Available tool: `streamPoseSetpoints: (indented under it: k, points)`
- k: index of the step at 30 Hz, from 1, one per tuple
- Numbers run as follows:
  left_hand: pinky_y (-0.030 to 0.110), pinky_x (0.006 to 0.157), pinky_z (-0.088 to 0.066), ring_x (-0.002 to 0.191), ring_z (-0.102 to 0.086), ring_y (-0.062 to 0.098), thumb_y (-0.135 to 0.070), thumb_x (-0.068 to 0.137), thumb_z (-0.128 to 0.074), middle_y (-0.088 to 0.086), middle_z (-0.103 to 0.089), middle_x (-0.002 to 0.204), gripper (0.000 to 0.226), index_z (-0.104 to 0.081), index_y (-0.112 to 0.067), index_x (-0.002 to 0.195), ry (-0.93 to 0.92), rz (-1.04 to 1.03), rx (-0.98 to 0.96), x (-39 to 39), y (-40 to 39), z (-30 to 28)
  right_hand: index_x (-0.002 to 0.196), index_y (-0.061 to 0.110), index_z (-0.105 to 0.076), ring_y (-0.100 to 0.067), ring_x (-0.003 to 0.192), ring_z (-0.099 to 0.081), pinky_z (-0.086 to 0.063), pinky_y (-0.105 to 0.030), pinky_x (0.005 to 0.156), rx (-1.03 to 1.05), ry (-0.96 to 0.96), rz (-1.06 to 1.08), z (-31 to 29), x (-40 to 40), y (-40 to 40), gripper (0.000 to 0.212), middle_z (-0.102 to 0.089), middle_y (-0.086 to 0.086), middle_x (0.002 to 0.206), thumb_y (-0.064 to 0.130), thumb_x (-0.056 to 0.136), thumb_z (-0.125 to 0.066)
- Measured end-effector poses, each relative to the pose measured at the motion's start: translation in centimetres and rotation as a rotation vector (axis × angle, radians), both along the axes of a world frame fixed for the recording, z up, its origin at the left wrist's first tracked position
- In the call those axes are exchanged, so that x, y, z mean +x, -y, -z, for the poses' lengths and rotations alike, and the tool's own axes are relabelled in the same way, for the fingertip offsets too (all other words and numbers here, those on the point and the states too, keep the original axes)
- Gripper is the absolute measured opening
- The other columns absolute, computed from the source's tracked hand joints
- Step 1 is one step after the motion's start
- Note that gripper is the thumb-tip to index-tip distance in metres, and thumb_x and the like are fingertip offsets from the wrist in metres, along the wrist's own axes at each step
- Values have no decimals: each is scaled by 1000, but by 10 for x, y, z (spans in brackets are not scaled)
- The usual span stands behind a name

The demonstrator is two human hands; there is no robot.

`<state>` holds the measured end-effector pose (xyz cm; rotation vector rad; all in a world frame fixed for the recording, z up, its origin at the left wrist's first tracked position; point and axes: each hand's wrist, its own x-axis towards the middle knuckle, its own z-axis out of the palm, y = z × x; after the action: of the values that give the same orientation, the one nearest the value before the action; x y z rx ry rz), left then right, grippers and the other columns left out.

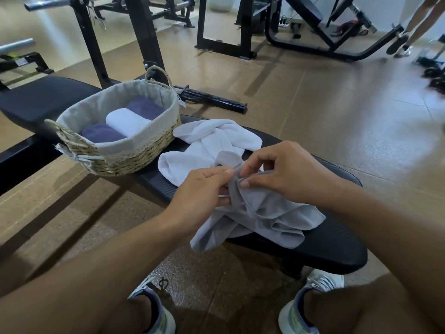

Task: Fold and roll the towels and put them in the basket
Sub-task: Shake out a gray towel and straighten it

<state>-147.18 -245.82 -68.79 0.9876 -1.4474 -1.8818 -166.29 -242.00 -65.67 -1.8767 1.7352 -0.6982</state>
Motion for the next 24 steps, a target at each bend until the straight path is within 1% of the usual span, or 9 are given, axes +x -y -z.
streamPoseSetpoints:
  k: [2, 4, 6, 11, 15, 18, 19, 21, 24]
  points:
    - [25, 75, -58, 88, -75, 17, -19, 106, -48, 11, -79, 97, 35, -81, -14, 93, 14, 4, -5, 0, 0, 1, 77, 34, -76, -4, 58, -49, -37, -12, 56, 4, 0, -9, -2, -1, 0, 9, -62, 27, 61, 32, 80, -85]
    - [31, 82, -59, 95, -75, 20, -20, 106, -49, 10, -79, 100, 33, -80, -13, 98, 26, 14, -8, 0, 1, 3, 77, 34, -76, -12, 60, -52, -38, -16, 55, -25, 23, -19, -4, -1, -1, 8, -68, 21, 68, 33, 81, -83]
    - [36, 90, -59, 100, -75, 24, -19, 106, -47, 10, -79, 103, 32, -79, -12, 106, 33, 22, -12, 0, 0, 3, 78, 33, -77, -18, 66, -56, -42, -20, 60, -55, 64, -16, -3, 0, -1, 6, -72, 14, 74, 33, 81, -83]
    - [38, 90, -58, 98, -75, 22, -11, 100, -41, 9, -79, 102, 39, -80, -18, 96, 54, 17, -25, -1, -2, 2, 78, 31, -76, -9, 72, -65, -47, -18, 67, -76, 102, 1, 1, 2, 1, 9, -75, 12, 78, 31, 79, -84]
    - [46, 102, -54, 110, -72, 23, -6, 96, -45, 8, -77, 111, 40, -78, -20, 114, 107, 88, -104, 2, -2, 3, 80, 29, -77, -6, 77, -69, -51, -18, 72, -54, 126, 10, 2, 1, 2, 9, -76, 13, 79, 32, 79, -85]
    - [50, 105, -52, 114, -70, 26, -8, 99, -54, 5, -77, 113, 34, -76, -25, 119, 140, 105, -191, 3, -3, 6, 81, 29, -77, -5, 77, -70, -52, -18, 72, -47, 134, 1, 2, 2, 1, 9, -76, 13, 79, 33, 79, -85]
    - [47, 106, -51, 115, -70, 21, -10, 100, -57, 1, -78, 113, 32, -75, -26, 120, 147, 115, -227, 3, -5, 5, 80, 29, -77, -5, 76, -70, -52, -19, 71, -50, 133, 3, 2, 3, 1, 10, -76, 13, 78, 33, 78, -86]
    - [32, 102, -53, 112, -70, 8, -13, 100, -62, -6, -78, 110, 28, -74, -24, 122, 157, 119, -292, 5, -7, 2, 77, 30, -76, -9, 76, -69, -53, -27, 72, -60, 132, 22, 2, 4, 1, 12, -75, 10, 77, 36, 76, -87]
    - [15, 83, -55, 95, -74, 2, -16, 93, -71, -10, -80, 95, 21, -78, -25, 111, 187, 89, -390, 7, -8, -2, 75, 28, -74, -16, 74, -66, -52, -33, 69, -69, 128, 29, 3, 5, 0, 20, -73, 4, 76, 42, 73, -88]
